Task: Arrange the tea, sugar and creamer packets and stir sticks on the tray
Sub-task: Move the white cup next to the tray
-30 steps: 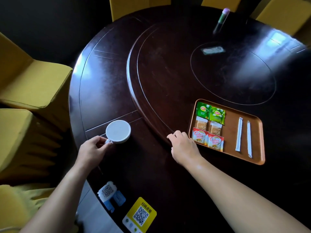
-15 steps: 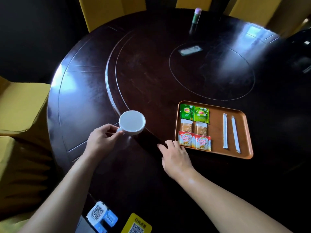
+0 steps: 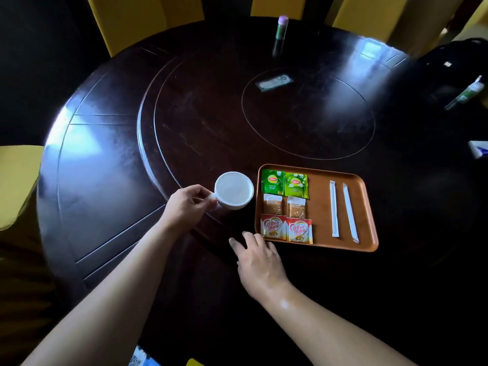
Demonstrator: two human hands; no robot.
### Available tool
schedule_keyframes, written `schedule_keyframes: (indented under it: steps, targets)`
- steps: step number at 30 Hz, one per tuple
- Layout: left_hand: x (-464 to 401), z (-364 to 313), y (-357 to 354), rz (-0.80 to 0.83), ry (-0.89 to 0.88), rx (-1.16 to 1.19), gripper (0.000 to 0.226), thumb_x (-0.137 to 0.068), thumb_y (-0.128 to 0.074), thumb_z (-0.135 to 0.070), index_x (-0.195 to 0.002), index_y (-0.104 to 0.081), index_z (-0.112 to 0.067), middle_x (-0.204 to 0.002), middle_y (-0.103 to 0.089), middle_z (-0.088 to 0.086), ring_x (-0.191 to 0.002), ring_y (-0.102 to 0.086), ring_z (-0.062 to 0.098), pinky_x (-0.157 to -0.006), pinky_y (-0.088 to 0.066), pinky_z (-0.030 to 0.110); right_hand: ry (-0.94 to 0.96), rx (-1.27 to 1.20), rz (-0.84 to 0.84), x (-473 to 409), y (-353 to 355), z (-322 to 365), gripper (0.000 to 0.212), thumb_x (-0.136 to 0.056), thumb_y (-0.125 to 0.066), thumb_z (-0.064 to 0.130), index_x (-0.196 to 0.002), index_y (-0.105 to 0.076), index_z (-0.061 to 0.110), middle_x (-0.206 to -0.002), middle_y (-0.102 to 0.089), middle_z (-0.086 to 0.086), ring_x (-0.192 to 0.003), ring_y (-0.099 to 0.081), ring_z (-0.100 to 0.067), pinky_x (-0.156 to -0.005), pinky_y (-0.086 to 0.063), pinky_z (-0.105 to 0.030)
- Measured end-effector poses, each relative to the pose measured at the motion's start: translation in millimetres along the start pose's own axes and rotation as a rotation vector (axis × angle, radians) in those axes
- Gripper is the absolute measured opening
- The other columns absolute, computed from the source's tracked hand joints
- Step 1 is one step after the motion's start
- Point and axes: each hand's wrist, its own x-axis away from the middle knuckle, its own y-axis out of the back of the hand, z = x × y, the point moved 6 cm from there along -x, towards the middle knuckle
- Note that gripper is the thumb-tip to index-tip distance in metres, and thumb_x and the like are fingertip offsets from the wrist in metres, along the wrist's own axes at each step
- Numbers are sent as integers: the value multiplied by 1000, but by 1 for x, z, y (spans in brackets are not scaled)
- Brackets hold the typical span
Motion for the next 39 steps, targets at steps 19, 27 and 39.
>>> schedule_keyframes:
  steps: [19, 27, 39]
  targets:
    - [-26, 0, -12, -27, -42, -56, 7, -84, -74, -31, -91, -74, -34, -76, -75, -15, -69, -68, -3, -63, -46, 17, 11, 0, -9, -1, 0, 0, 62, -95, -56, 8, -152, -36, 23, -141, -44, -12, -127, -43, -33, -102, -44, -48]
    - [-31, -6, -7, -14, -62, -84, 13, -86, -72, -27, -93, -74, -38, -72, -69, -33, -67, -67, -6, -56, -43, 16, 12, 8, -24, 0, 0, -1, 63, -94, -57, 9, -152, -36, 25, -146, -43, -12, -129, -43, -32, -103, -43, -48]
    - [-34, -7, -5, -22, -68, -90, 18, -85, -73, -27, -88, -73, -45, -66, -65, -39, -60, -63, -13, -47, -38, 5, 14, 32, -20, -1, -1, -2, 63, -95, -58, 10, -152, -34, 26, -147, -41, -11, -130, -41, -31, -104, -42, -47]
